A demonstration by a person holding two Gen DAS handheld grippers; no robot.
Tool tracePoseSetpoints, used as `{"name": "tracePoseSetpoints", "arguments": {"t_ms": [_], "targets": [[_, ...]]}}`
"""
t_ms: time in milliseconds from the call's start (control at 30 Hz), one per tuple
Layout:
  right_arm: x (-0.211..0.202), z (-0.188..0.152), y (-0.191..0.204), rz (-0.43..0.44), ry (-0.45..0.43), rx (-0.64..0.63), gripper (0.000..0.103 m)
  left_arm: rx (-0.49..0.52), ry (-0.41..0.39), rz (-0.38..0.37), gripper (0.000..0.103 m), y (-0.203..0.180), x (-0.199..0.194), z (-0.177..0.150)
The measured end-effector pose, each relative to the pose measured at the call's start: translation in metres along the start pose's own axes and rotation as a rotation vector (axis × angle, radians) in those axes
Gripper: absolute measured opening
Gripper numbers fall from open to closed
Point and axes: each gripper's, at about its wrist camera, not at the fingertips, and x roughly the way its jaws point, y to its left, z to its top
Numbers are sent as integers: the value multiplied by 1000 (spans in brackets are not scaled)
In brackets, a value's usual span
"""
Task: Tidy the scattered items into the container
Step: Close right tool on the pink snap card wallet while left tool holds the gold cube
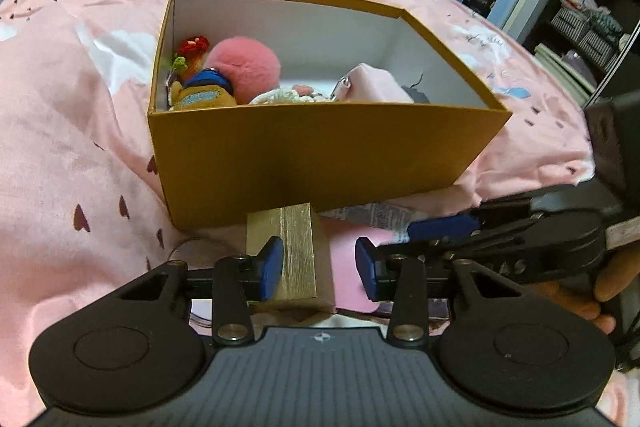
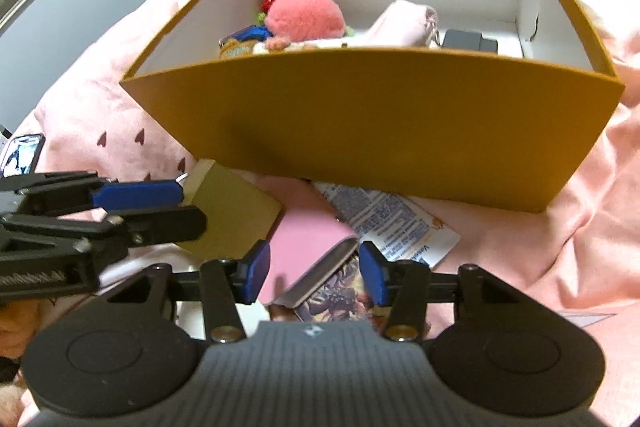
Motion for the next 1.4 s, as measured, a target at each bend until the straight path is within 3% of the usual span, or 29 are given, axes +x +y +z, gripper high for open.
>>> {"name": "tracePoseSetpoints", "arguments": {"t_ms": [167, 467, 800, 867, 900, 1400], "targets": [[0, 6, 8, 15, -18, -45, 34, -8, 2, 3, 45, 2, 0, -1], [43, 14, 33, 67, 72, -142, 18, -66, 25, 33, 39, 17, 0, -5], [60, 20, 50, 63, 72, -187, 17, -152, 64, 109, 40, 34, -5, -10], [59, 19, 50, 59, 70, -187, 16, -176, 59, 133, 54, 36, -10, -11], [58, 18, 49, 58, 70, -182, 16, -193, 60, 141, 55, 38, -11, -11], [52, 8, 57, 39, 48, -235, 16, -311, 149, 63, 65, 64, 7, -16]]}}
